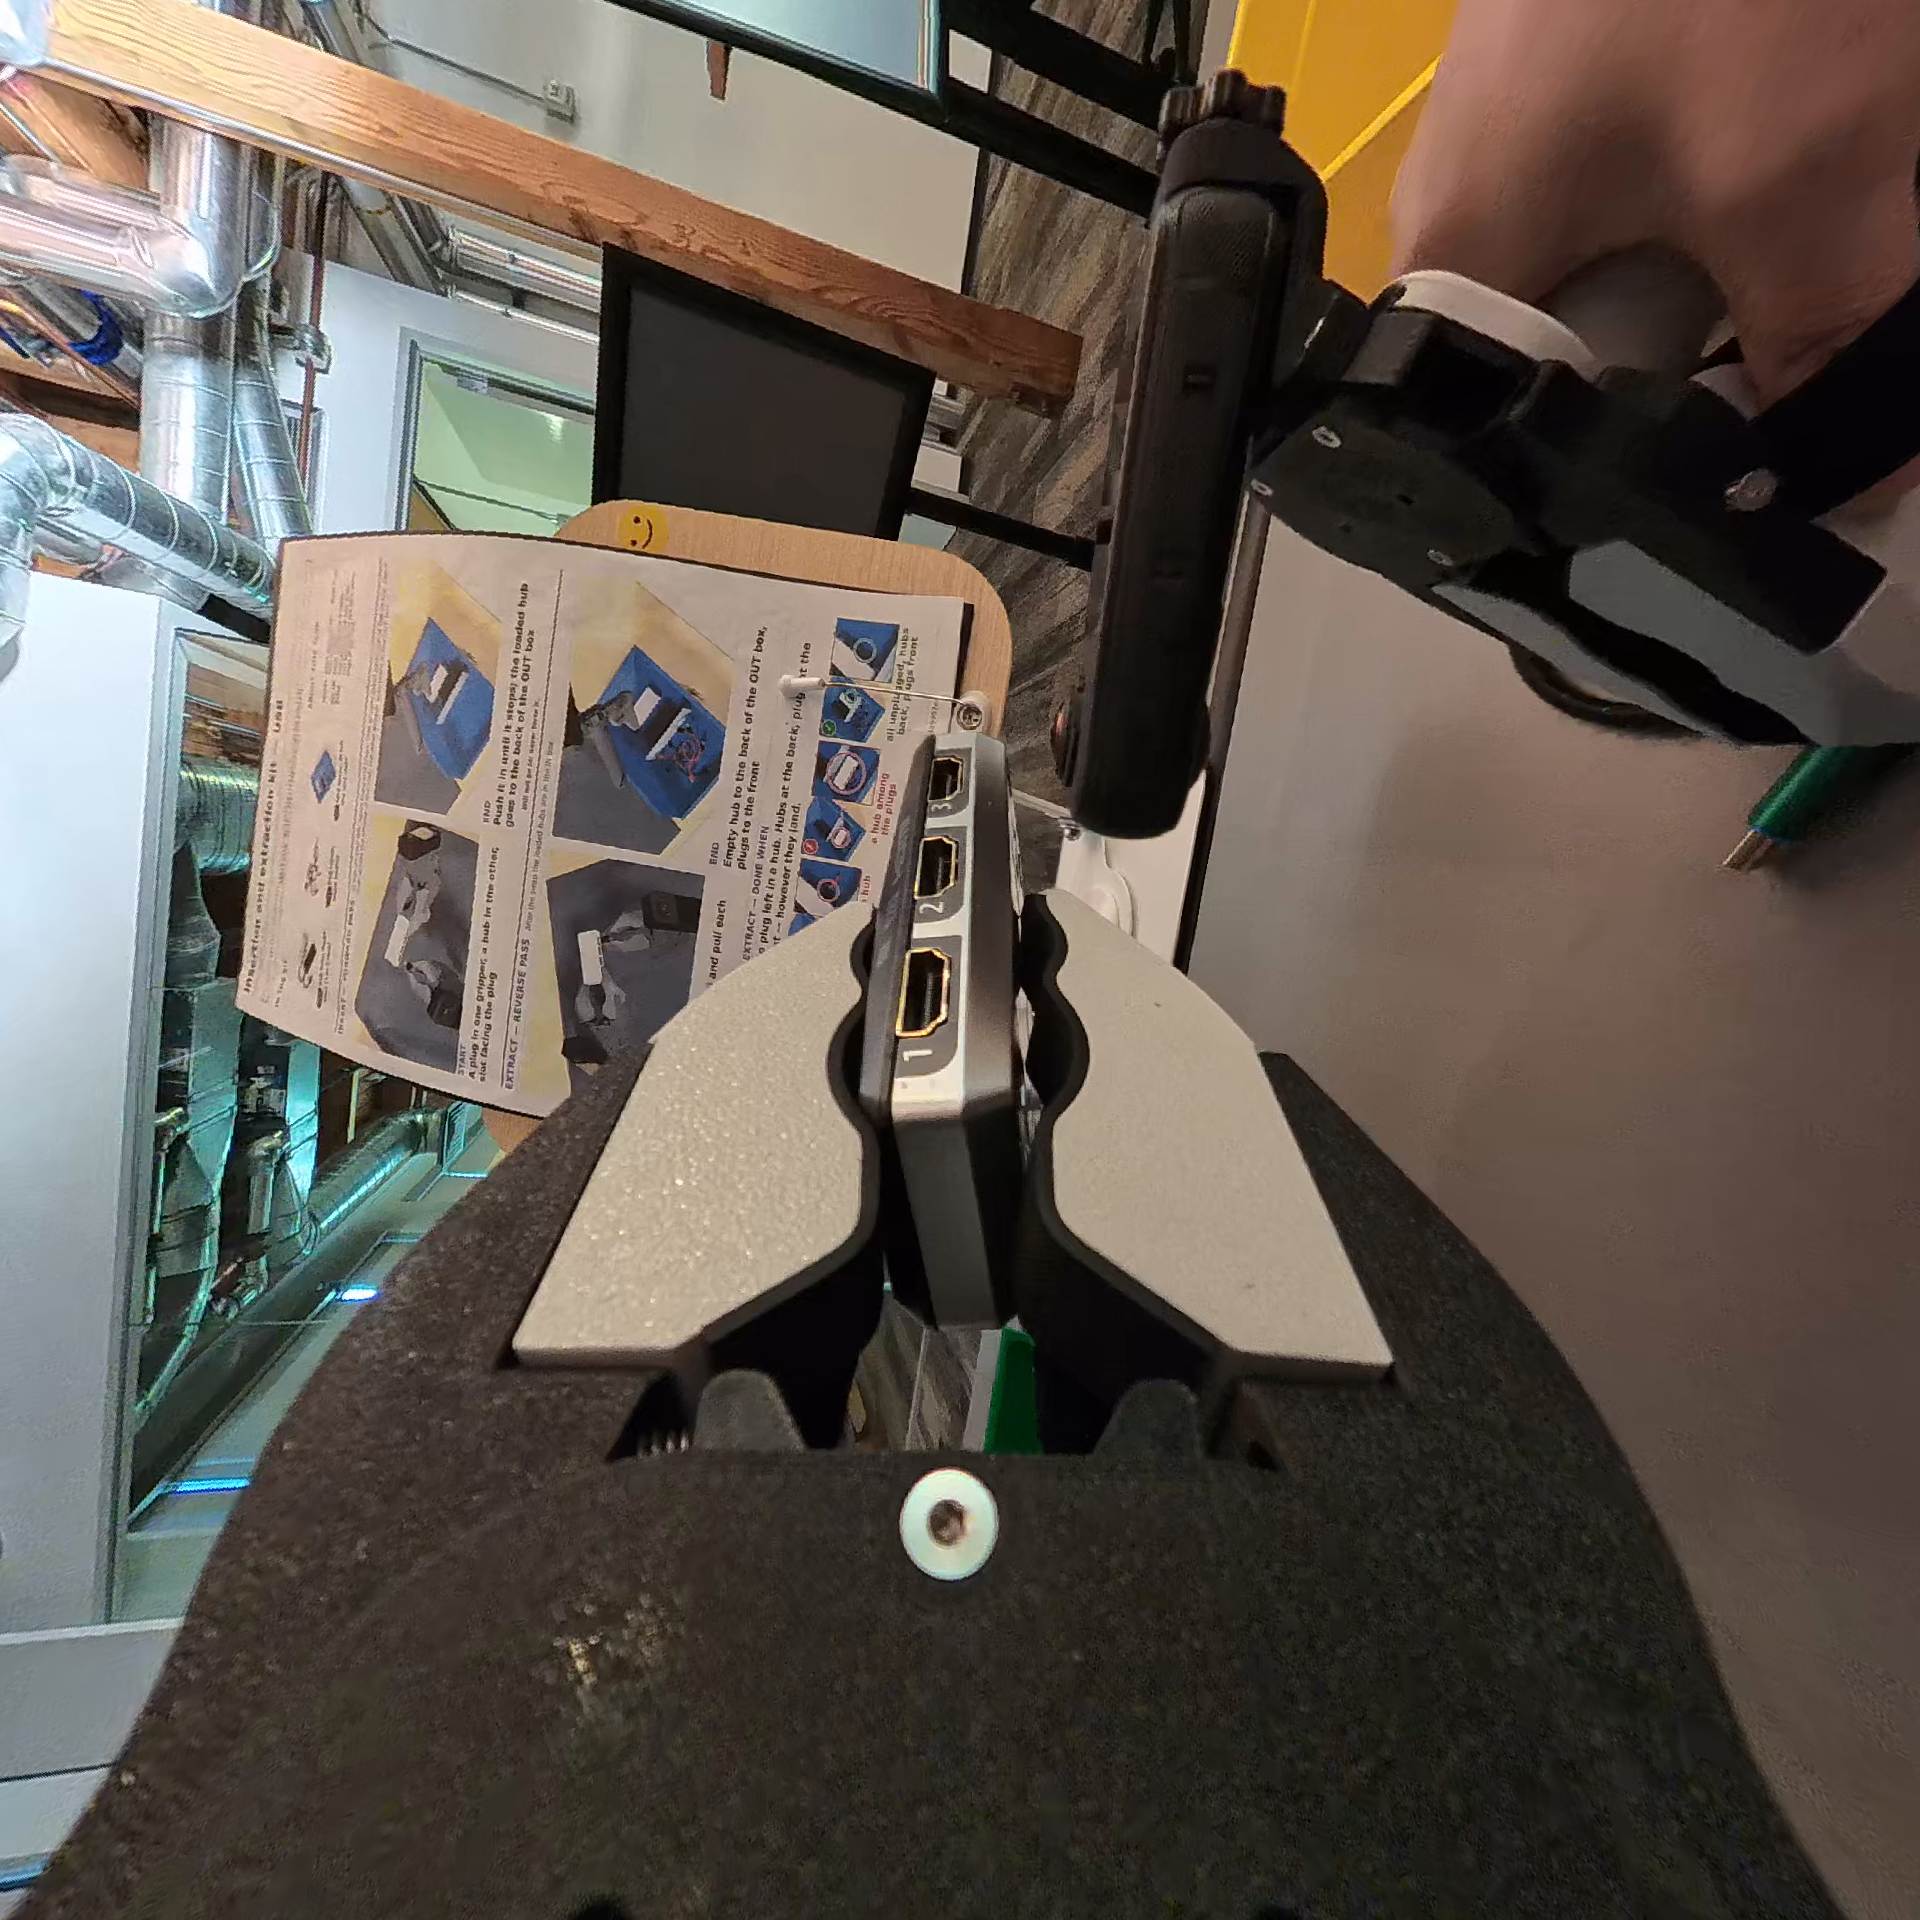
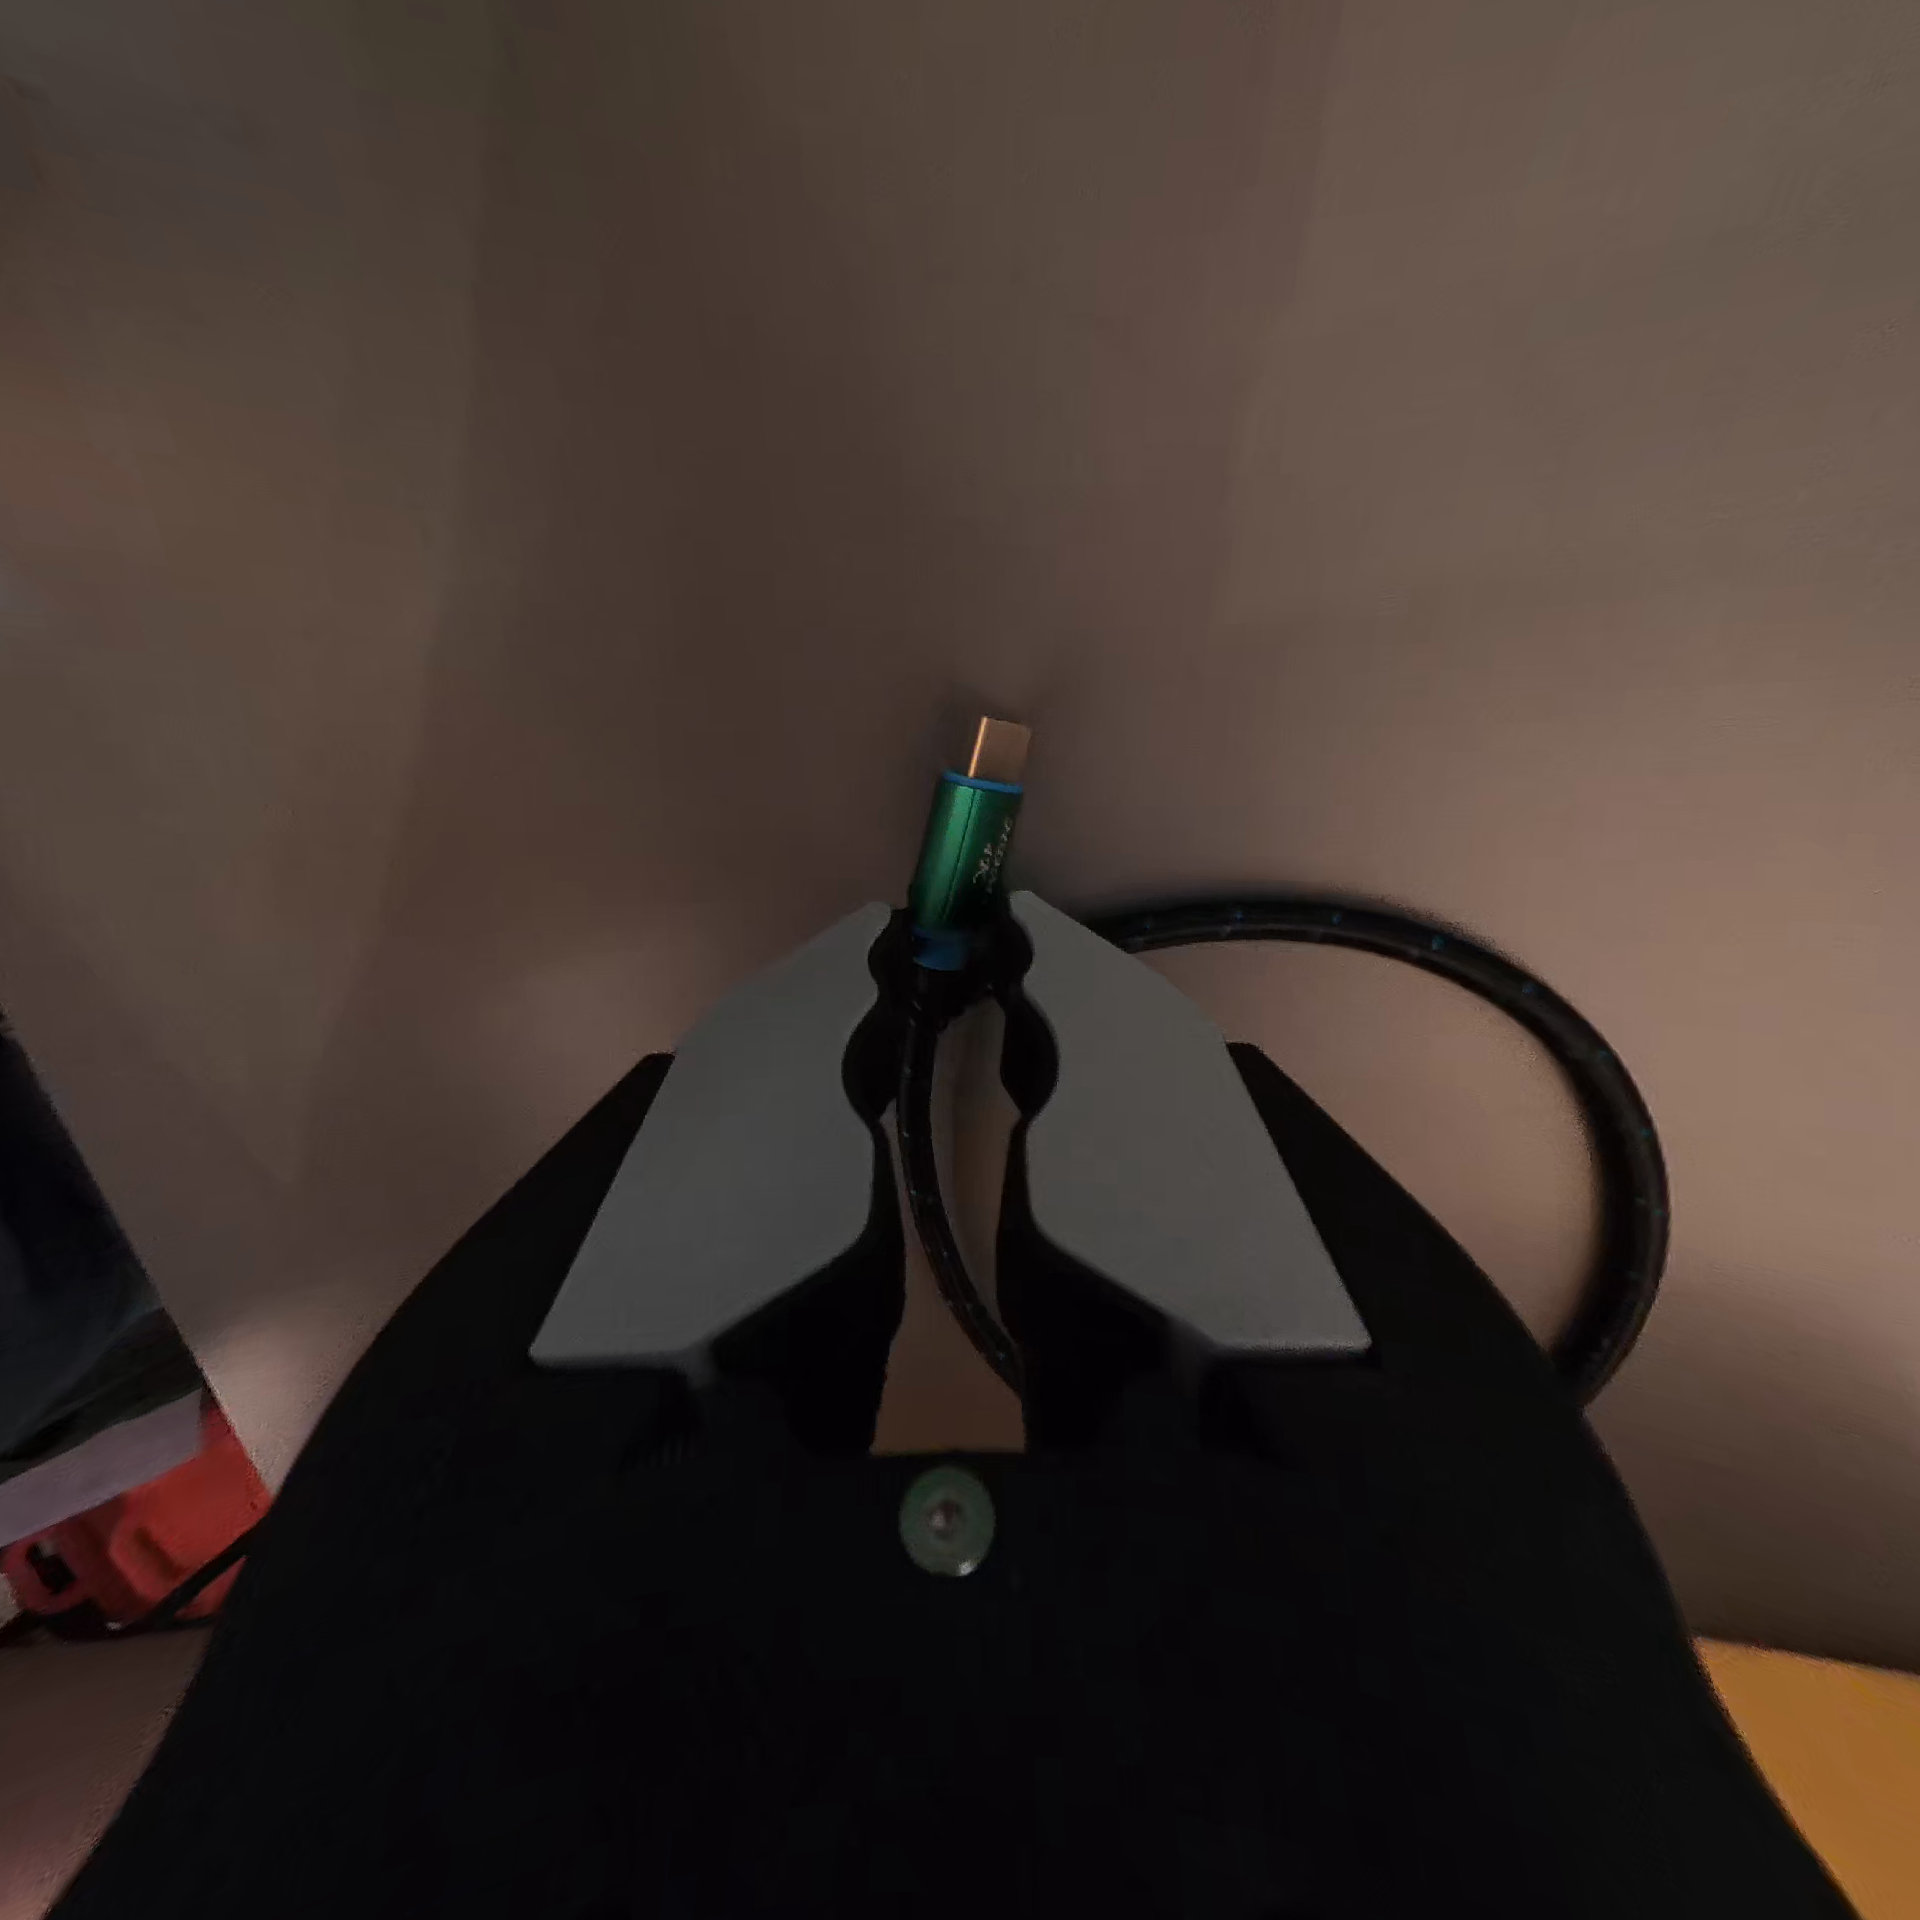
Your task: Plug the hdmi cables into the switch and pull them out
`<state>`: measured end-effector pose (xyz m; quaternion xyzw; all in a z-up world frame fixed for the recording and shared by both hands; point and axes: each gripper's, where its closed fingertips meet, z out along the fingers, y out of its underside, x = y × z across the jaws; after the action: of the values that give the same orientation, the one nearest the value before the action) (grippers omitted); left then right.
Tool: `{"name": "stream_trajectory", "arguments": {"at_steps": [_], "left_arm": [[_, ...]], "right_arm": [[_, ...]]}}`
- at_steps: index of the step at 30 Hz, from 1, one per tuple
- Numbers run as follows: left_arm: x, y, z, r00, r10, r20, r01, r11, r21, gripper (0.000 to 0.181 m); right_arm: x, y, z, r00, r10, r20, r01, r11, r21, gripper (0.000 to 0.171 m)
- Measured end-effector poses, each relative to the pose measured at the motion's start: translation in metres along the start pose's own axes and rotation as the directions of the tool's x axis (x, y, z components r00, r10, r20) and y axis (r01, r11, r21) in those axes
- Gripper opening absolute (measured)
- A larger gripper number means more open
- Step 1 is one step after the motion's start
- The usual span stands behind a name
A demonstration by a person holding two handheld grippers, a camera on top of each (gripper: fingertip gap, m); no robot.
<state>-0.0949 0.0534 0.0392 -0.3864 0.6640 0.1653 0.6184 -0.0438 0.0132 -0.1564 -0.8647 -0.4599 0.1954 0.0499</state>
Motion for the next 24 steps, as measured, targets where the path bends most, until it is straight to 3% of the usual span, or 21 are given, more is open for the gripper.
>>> {"name": "stream_trajectory", "arguments": {"at_steps": [7, 17, 24], "left_arm": [[-0.004, 0.003, -0.002, 1.000, 0.004, 0.022, -0.004, 1.000, -0.002, 0.025], [-0.004, 0.005, 0.000, 1.000, 0.010, 0.028, -0.009, 1.000, -0.013, 0.025], [0.017, -0.007, 0.012, 0.993, 0.118, 0.001, -0.117, 0.993, -0.034, 0.025]], "right_arm": [[0.007, -0.017, -0.036, 0.981, -0.049, -0.185, 0.070, 0.992, 0.109, 0.016], [-0.009, -0.029, -0.135, 0.884, -0.027, -0.466, 0.190, 0.933, 0.307, 0.015], [-0.054, -0.036, -0.168, 0.726, -0.182, -0.664, 0.424, 0.878, 0.223, 0.015]]}}
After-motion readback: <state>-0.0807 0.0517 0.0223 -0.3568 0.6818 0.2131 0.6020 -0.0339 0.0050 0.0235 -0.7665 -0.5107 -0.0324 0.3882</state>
